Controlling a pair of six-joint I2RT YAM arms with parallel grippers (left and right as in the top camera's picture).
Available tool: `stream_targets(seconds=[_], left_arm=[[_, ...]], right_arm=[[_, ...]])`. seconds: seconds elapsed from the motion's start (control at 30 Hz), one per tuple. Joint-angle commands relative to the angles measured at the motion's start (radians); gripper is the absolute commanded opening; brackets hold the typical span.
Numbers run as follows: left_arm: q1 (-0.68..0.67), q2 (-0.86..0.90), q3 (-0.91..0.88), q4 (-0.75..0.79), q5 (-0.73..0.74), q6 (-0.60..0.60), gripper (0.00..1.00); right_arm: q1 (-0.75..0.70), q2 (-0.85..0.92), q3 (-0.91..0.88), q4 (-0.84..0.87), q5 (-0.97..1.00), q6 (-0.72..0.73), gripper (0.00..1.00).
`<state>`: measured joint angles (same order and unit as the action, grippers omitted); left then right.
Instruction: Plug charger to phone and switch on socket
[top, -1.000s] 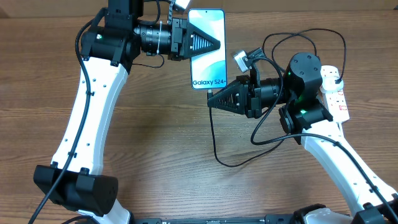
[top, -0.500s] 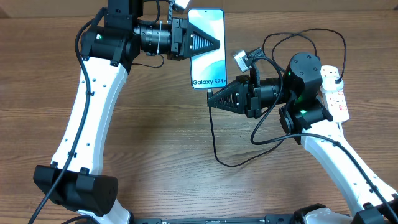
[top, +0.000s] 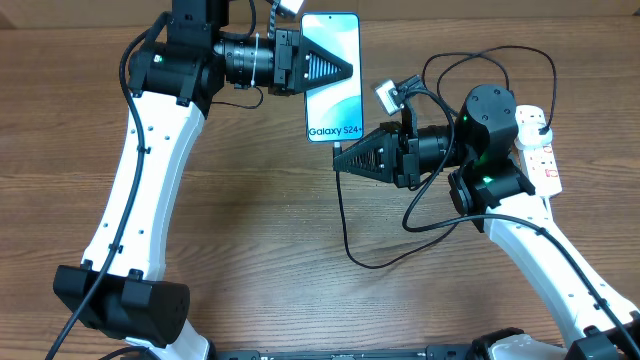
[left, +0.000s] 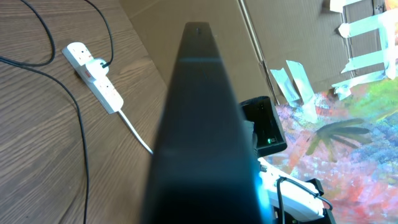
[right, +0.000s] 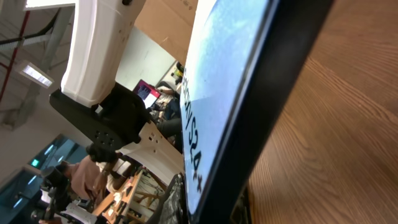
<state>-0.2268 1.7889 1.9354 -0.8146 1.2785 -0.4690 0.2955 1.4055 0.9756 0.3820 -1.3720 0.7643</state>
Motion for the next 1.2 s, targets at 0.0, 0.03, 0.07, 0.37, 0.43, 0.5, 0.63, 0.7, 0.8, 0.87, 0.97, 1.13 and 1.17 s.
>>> stream_targets(seconds=[0.0, 0.03, 0.07, 0.37, 0.43, 0.5, 0.63, 0.7, 0.8, 0.87, 0.97, 1.13, 1.17], left_arm=[[-0.013, -0.016, 0.014, 0.000, 0.035, 0.020, 0.04], [-0.016, -0.016, 0.014, 0.000, 0.035, 0.019, 0.04], [-0.016, -0.016, 0.014, 0.000, 0.035, 0.019, 0.04], [-0.017, -0.016, 0.014, 0.000, 0.035, -0.010, 0.04], [-0.017, -0.016, 0.014, 0.000, 0.037, -0.010, 0.04], [-0.017, -0.016, 0.014, 0.000, 0.039, -0.010, 0.04], [-0.017, -0.016, 0.014, 0.000, 0.039, -0.010, 0.04], [-0.017, -0.016, 0.014, 0.000, 0.039, -0.010, 0.04], [-0.017, -0.016, 0.014, 0.000, 0.039, -0.010, 0.04], [-0.017, -0.016, 0.014, 0.000, 0.039, -0.011, 0.04], [-0.017, -0.016, 0.014, 0.000, 0.050, -0.011, 0.04], [-0.024, -0.016, 0.014, 0.000, 0.049, -0.010, 0.04], [-0.026, -0.016, 0.014, 0.001, 0.048, -0.010, 0.04]], right_arm=[[-0.003, -0.003, 0.013, 0.014, 0.063, 0.038, 0.04], [-0.003, -0.003, 0.013, 0.014, 0.063, 0.040, 0.04], [-0.003, -0.003, 0.013, 0.014, 0.063, 0.040, 0.04], [-0.003, -0.003, 0.013, 0.015, 0.078, 0.048, 0.04], [-0.003, -0.003, 0.013, 0.016, 0.081, 0.056, 0.04], [-0.003, -0.003, 0.013, 0.022, 0.091, 0.078, 0.04], [-0.003, -0.003, 0.013, 0.060, 0.093, 0.108, 0.04], [-0.003, -0.003, 0.013, 0.079, 0.097, 0.128, 0.04], [-0.003, -0.003, 0.013, 0.089, 0.103, 0.135, 0.04], [-0.003, -0.003, 0.013, 0.086, 0.108, 0.134, 0.04], [-0.003, -0.003, 0.013, 0.087, 0.117, 0.150, 0.04], [-0.003, -0.003, 0.013, 0.088, 0.122, 0.153, 0.04], [-0.003, -0.003, 0.013, 0.088, 0.122, 0.153, 0.04]])
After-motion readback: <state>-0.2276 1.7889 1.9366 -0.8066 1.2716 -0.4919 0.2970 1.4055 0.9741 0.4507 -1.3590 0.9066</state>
